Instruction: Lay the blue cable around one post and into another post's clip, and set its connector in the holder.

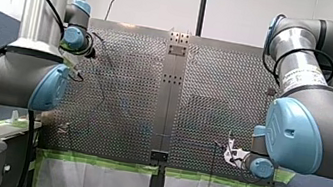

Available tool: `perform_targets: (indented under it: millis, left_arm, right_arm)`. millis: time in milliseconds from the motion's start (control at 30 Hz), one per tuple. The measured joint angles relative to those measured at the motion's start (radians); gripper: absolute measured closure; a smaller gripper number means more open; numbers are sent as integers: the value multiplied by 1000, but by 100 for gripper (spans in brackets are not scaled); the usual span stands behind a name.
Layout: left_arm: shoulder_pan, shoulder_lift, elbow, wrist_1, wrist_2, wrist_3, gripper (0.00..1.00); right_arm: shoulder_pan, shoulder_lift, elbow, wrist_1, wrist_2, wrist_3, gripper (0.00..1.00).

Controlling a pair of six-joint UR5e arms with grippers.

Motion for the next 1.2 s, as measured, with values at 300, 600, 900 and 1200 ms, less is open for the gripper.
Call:
perform_targets:
  millis: [300,600,900,1200]
  left_arm:
    - [4,24,-35,10,16,-20,0]
    - [13,67,-91,62,42,-76,0]
    - [29,84,-128,131,49,-149,0]
    - [37,85,-129,162,43,-205,0]
  right_arm:
    - [0,0,0,-2,0,0,96]
    - [0,0,0,-3,0,0,96]
    - [0,0,0,-4,0,0,96]
    - [0,0,0,-6,0,0,96]
